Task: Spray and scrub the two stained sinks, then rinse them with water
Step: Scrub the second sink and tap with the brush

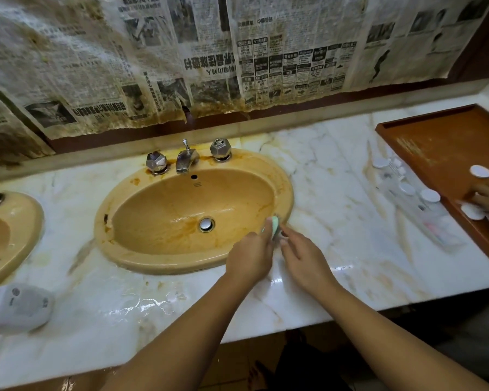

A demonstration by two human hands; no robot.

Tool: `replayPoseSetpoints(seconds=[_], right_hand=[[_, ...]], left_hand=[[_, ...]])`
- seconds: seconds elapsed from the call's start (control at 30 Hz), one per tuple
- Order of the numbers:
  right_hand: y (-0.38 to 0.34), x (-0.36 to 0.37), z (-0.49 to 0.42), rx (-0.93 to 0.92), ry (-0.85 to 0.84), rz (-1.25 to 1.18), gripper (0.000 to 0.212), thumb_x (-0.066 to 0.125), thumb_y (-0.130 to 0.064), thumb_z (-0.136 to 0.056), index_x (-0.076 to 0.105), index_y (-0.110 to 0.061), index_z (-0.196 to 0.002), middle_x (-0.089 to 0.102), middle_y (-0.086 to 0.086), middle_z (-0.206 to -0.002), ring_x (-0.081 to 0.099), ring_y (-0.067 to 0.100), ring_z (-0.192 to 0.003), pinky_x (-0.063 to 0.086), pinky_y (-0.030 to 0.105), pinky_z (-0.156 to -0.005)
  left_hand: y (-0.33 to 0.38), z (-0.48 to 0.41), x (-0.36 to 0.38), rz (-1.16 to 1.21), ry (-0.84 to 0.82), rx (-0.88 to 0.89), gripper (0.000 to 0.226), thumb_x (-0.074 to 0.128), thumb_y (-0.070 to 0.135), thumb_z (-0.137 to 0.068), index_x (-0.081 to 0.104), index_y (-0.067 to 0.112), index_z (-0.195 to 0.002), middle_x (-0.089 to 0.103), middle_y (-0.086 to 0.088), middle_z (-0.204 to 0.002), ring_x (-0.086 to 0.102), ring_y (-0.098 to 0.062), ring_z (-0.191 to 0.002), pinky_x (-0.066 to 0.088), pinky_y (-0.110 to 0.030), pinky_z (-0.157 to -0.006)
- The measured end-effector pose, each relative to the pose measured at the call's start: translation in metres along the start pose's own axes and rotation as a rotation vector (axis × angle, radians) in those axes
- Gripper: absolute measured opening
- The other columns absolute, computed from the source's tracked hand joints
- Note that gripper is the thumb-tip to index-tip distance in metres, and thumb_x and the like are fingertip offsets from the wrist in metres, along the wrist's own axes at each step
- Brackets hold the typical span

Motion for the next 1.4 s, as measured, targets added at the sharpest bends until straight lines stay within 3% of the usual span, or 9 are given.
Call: replayPoseSetpoints(seconds=[0.17, 0.27, 0.47, 0.63, 0.93, 1.07, 1.2, 1.33, 1.4], right_hand=[[-0.024, 0.005, 0.004, 0.096, -0.058, -0.117, 0.042, 0.044, -0.029, -0.109, 0.053, -0.023, -0.150, 0.055, -0.001, -0.146, 0.049, 0.012, -0.134, 0.034, 0.022, -0.109], [-0.030, 0.004, 0.002, 0.142, -0.120, -0.132, 0.045, 0.040, -0.033, -0.110, 0.045, -0.029, -0.154, 0.055, -0.002, -0.141, 0.051, 0.013, -0.130, 0.037, 0.024, -0.106], [-0.047, 0.003, -0.011, 0.137, -0.204, 0.051, 0.054, 0.038, -0.029, -0.109, 0.023, -0.033, -0.162, 0.059, -0.003, -0.103, 0.058, 0.001, -0.076, 0.041, 0.009, -0.056], [-0.044, -0.011, -0.029, -0.003, -0.325, 0.620, 0.081, 0.042, -0.016, -0.099, 0.001, -0.047, -0.161, 0.060, 0.006, -0.121, 0.061, 0.027, -0.099, 0.045, 0.033, -0.072], [-0.061, -0.003, -0.042, -0.406, -0.514, 0.985, 0.064, 0.042, -0.026, -0.102, 0.017, -0.039, -0.159, 0.050, 0.004, -0.089, 0.055, 0.031, -0.079, 0.026, 0.032, -0.050], [-0.050, -0.025, -0.068, -0.207, -0.363, 0.991, 0.047, 0.030, -0.035, -0.109, 0.028, -0.035, -0.156, 0.063, 0.009, -0.098, 0.060, 0.033, -0.083, 0.040, 0.034, -0.063], [-0.058, 0.016, -0.026, -0.405, -0.502, 0.928, 0.049, 0.035, -0.041, -0.109, 0.027, -0.030, -0.156, 0.067, 0.012, -0.101, 0.064, 0.035, -0.085, 0.044, 0.037, -0.063], [-0.044, -0.020, -0.058, -0.073, -0.325, 0.854, 0.047, 0.023, -0.056, -0.108, 0.045, -0.032, -0.142, 0.067, 0.016, -0.108, 0.065, 0.037, -0.101, 0.054, 0.043, -0.084], [-0.051, -0.007, -0.046, -0.102, -0.303, 0.862, 0.044, 0.024, -0.047, -0.110, 0.042, -0.031, -0.146, 0.067, 0.015, -0.108, 0.065, 0.037, -0.101, 0.054, 0.043, -0.084]], left_hand=[[-0.004, 0.013, 0.004, 0.727, -0.082, -0.205, 0.051, 0.033, 0.028, -0.107, 0.034, 0.039, -0.157, 0.063, -0.007, -0.136, 0.064, -0.024, -0.107, 0.052, -0.026, -0.080], [-0.012, 0.018, 0.010, 0.895, -0.043, -0.192, 0.049, 0.034, 0.026, -0.098, 0.057, 0.044, -0.139, 0.072, 0.004, -0.122, 0.068, -0.016, -0.107, 0.056, -0.042, -0.097], [-0.014, 0.031, 0.015, 1.079, -0.079, -0.205, 0.052, 0.042, 0.002, -0.096, 0.072, 0.036, -0.121, 0.072, 0.002, -0.086, 0.065, -0.018, -0.077, 0.058, -0.043, -0.082], [-0.043, 0.039, 0.012, 1.173, 0.046, -0.432, 0.035, 0.051, 0.004, -0.103, 0.065, 0.014, -0.134, 0.071, -0.005, -0.093, 0.061, -0.014, -0.071, 0.054, -0.027, -0.066], [-0.080, 0.076, 0.009, 1.064, 0.318, -0.562, 0.028, 0.052, 0.013, -0.105, 0.073, 0.027, -0.117, 0.072, -0.004, -0.088, 0.064, -0.011, -0.066, 0.053, -0.024, -0.061], [-0.092, 0.091, 0.005, 0.822, 0.408, -0.549, 0.026, 0.055, 0.016, -0.103, 0.074, 0.029, -0.114, 0.073, 0.007, -0.091, 0.067, -0.011, -0.084, 0.053, -0.027, -0.077], [-0.105, 0.102, 0.013, 0.396, 0.487, -0.409, 0.020, 0.057, 0.017, -0.097, 0.075, 0.020, -0.106, 0.066, 0.004, -0.102, 0.057, -0.018, -0.100, 0.045, -0.034, -0.087], [-0.136, 0.115, 0.022, 0.139, 0.511, -0.291, 0.021, 0.056, 0.026, -0.092, 0.069, 0.014, -0.104, 0.062, -0.002, -0.106, 0.056, -0.025, -0.099, 0.048, -0.043, -0.088], [-0.149, 0.123, 0.021, 0.079, 0.486, -0.215, 0.017, 0.058, 0.023, -0.096, 0.066, 0.012, -0.106, 0.059, -0.002, -0.107, 0.055, -0.024, -0.100, 0.048, -0.042, -0.091]])
Point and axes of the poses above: each hand's wrist, its own z-axis away from the middle knuckle, its own x-axis out of the palm, y = z × x, the point moved 2 cm from there along -z, towards the middle knuckle
